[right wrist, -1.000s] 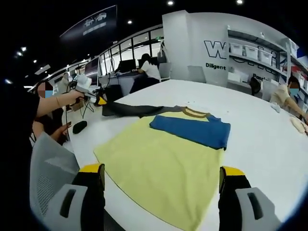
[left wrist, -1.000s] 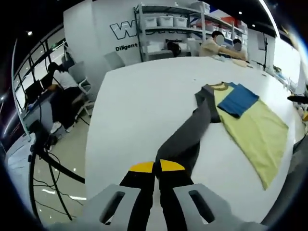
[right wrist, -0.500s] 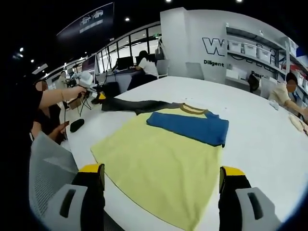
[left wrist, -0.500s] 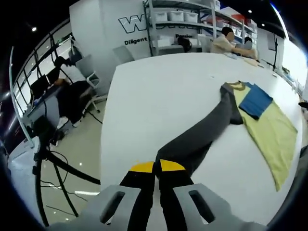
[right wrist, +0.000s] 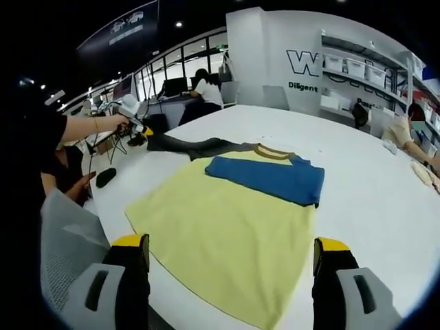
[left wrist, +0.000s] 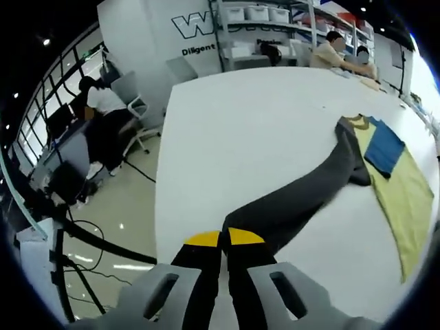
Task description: Fold the garment on the visible template until the final outline fits inside the template.
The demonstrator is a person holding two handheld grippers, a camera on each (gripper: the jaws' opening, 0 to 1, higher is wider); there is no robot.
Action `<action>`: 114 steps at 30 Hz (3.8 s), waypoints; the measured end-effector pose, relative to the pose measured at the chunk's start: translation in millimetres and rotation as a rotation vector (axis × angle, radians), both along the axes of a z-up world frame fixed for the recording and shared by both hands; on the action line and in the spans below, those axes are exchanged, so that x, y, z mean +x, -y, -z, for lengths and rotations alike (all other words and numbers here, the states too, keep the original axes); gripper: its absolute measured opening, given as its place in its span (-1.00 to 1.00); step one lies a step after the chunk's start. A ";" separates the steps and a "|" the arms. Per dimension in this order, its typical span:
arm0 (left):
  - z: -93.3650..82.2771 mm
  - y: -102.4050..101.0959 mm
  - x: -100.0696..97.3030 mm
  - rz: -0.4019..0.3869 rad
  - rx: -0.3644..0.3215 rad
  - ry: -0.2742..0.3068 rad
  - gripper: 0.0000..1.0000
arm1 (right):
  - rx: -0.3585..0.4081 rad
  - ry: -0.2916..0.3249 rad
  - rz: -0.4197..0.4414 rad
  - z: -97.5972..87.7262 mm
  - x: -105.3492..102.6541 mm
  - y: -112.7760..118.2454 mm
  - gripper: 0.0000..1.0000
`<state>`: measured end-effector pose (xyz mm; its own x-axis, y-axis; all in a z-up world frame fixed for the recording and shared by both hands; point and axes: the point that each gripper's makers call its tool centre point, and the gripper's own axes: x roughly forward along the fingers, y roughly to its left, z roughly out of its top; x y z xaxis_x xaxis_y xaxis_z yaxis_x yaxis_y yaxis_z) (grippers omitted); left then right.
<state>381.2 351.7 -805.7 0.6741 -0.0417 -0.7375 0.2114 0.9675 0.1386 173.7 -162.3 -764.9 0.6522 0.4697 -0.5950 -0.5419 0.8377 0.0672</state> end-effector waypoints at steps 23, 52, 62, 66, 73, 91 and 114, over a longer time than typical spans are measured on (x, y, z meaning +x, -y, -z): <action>45.6 -51.9 14.6 -0.117 0.054 -0.098 -0.61 | -0.026 -0.015 0.007 4.4 4.1 1.0 0.97; 45.9 -0.8 -50.7 -0.237 -0.239 -0.059 -0.62 | -0.026 0.023 0.005 -2.6 2.1 -1.7 0.97; 39.3 5.2 -59.6 -0.262 -0.260 -0.056 -1.00 | -0.037 0.015 0.022 0.5 -0.6 4.3 0.94; 36.7 3.6 -62.0 -0.247 -0.247 -0.060 -1.00 | -0.037 0.014 0.026 1.0 -2.2 5.3 0.94; 30.4 -4.9 -64.2 -0.232 -0.259 -0.068 -1.00 | -0.044 0.013 0.017 1.4 -4.6 3.0 0.93; 47.0 -39.4 -64.9 -0.252 -0.142 -0.142 -0.96 | -0.047 0.010 0.016 -1.6 -9.7 1.8 0.96; 45.1 -11.2 -68.0 -0.229 -0.263 -0.103 -0.53 | -0.027 0.010 0.030 -1.9 -12.9 2.1 0.98</action>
<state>313.2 362.9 -850.8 0.6110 -0.0959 -0.7858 -0.0147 0.9911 -0.1324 160.8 -164.3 -763.0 0.6715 0.4337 -0.6008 -0.5171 0.8550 0.0393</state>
